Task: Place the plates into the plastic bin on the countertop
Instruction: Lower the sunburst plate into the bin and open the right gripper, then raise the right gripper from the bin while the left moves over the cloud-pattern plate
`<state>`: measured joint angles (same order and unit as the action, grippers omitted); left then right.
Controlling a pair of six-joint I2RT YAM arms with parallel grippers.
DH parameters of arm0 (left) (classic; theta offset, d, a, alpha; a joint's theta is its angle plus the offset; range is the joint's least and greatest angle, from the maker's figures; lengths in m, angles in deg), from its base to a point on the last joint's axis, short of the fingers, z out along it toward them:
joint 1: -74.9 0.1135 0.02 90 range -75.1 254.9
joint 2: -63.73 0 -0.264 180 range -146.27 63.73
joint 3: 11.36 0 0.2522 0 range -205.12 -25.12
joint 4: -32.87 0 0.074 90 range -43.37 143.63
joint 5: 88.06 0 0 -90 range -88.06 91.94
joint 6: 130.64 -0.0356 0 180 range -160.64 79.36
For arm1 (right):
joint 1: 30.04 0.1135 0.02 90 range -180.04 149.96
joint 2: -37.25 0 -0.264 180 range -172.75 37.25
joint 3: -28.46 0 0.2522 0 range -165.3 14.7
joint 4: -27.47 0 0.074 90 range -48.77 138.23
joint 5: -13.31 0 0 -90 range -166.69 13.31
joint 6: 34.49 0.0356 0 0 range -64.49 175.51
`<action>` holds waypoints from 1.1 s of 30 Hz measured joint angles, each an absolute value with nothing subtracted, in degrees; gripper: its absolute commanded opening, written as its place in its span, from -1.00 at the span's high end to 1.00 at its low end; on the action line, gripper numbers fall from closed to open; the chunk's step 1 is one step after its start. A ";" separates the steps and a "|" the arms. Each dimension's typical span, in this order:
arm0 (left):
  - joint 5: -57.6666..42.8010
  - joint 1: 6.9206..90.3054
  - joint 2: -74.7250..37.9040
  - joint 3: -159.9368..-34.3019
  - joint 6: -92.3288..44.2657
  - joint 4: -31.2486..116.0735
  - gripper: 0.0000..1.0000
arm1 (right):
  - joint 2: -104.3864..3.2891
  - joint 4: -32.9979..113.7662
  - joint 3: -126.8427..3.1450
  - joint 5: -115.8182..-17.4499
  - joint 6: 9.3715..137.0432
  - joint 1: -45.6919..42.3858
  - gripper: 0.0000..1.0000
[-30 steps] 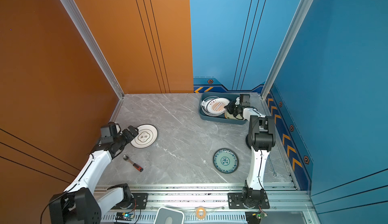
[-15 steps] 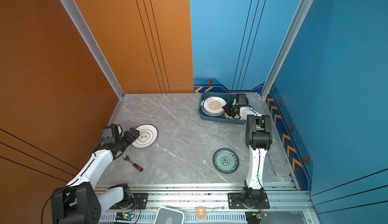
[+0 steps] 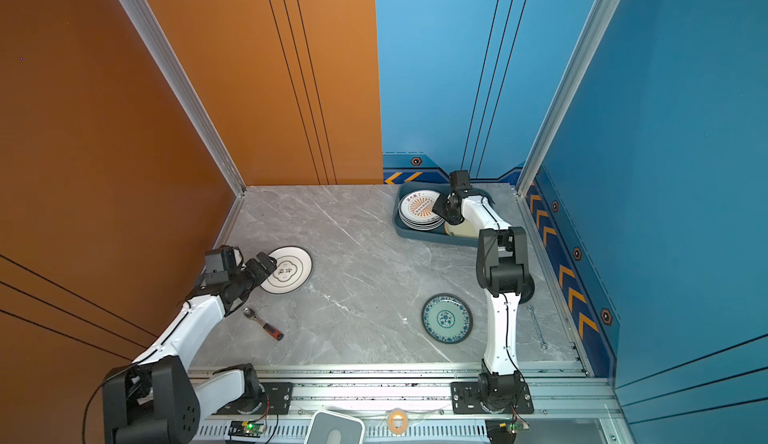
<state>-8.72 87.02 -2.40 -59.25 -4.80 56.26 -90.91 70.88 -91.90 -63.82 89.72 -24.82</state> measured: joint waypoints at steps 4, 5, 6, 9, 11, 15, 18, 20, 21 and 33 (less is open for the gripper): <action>-8.72 87.11 -3.25 -59.25 -4.80 56.24 -0.96 | -91.02 74.16 -92.76 -66.77 87.80 -24.10 0.07; -8.72 87.28 -3.31 -59.25 -4.80 56.24 -0.96 | -91.02 74.73 -92.89 -67.63 87.25 -23.99 0.06; -8.72 87.44 -3.36 -59.25 -4.80 56.22 -0.96 | -91.02 75.19 -92.95 -68.06 86.86 -23.93 0.07; -8.72 88.03 -3.36 -59.25 -4.80 56.19 -0.96 | -91.02 76.24 -93.13 -69.40 85.86 -23.82 0.06; -8.72 88.33 -3.38 -59.25 -4.80 56.17 -0.96 | -91.02 76.78 -93.13 -69.97 85.29 -23.82 0.06; -8.63 88.62 -4.30 -59.25 -4.80 55.36 -0.98 | -90.45 76.61 -92.32 -70.99 84.68 -23.82 0.06; -8.54 88.86 -6.11 -59.25 -4.78 54.25 -1.00 | -87.19 76.15 -88.23 -71.01 84.26 -23.82 0.06; -8.61 89.16 -7.71 -59.25 -4.72 53.24 -0.97 | -82.93 75.54 -83.86 -70.93 84.06 -23.82 0.06; -8.65 89.36 -8.49 -59.25 -4.63 52.85 -0.95 | -80.81 75.12 -82.05 -70.88 83.98 -23.82 0.06; -12.06 91.50 -15.99 -59.14 -2.71 46.75 -0.59 | -54.62 65.77 -61.08 -65.90 84.02 -23.05 0.06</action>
